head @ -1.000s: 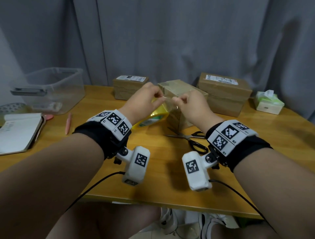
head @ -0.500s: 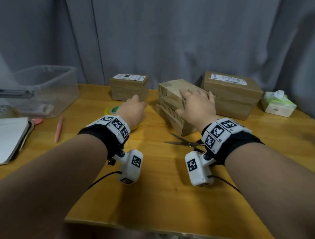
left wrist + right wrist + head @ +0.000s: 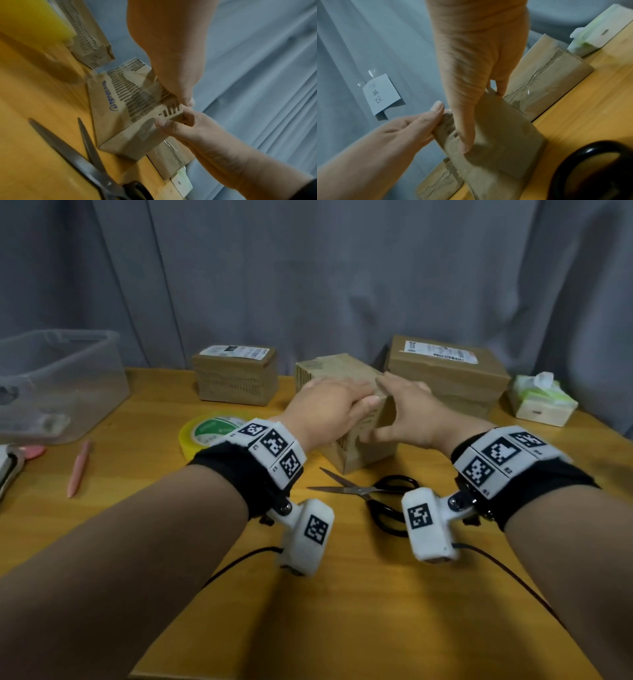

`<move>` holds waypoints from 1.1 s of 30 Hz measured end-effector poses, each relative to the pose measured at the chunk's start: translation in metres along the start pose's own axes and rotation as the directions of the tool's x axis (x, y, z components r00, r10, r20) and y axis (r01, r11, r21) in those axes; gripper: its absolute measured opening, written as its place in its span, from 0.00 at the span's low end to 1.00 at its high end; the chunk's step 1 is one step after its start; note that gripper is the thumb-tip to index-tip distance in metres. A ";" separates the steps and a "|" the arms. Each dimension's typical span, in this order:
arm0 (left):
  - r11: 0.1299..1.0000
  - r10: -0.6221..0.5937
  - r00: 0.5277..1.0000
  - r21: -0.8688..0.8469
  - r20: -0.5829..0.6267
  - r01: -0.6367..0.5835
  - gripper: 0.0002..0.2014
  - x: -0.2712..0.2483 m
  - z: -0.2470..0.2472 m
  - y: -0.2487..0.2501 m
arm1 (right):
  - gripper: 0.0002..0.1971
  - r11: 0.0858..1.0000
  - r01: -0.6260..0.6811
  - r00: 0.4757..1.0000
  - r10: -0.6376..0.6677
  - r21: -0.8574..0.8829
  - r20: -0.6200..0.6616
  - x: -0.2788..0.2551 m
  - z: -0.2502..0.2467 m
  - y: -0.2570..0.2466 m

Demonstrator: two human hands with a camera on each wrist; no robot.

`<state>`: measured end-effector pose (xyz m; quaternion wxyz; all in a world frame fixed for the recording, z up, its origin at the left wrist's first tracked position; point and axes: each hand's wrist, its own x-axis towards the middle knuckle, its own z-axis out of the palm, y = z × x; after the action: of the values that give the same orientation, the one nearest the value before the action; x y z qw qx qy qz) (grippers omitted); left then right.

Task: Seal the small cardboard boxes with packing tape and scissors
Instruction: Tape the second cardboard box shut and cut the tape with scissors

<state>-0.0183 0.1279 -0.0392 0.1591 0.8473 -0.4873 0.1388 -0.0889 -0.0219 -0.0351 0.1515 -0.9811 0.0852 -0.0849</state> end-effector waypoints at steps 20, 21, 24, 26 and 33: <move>0.788 -0.438 0.899 -0.495 -0.031 0.367 0.24 -0.021 -0.003 0.037 | 0.41 0.999 0.008 0.998 -0.005 0.041 -0.067 -0.005 -0.004 0.003; 0.758 -0.457 0.890 -0.529 -0.011 0.382 0.23 -0.020 0.002 0.036 | 0.40 0.999 0.008 0.998 -0.006 0.040 -0.064 -0.006 -0.004 0.004; 0.719 -0.458 0.888 -0.571 0.039 0.396 0.22 -0.025 0.014 0.031 | 0.36 0.995 0.008 0.998 -0.003 0.095 -0.057 -0.009 -0.003 0.005; 0.736 -0.447 0.893 -0.549 0.047 0.397 0.23 -0.027 0.011 0.028 | 0.36 0.967 -0.017 0.999 0.029 0.254 -0.045 -0.013 -0.003 0.008; 0.480 -0.649 0.733 -0.638 0.203 0.602 0.25 -0.010 -0.017 0.010 | 0.19 0.512 -0.130 0.958 0.284 0.849 -0.025 -0.036 0.013 0.016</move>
<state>-0.0328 0.1379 -0.0261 0.5059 0.8443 -0.1550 -0.0848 -0.1238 -0.0264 -0.0573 0.6045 -0.7599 0.1627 -0.1751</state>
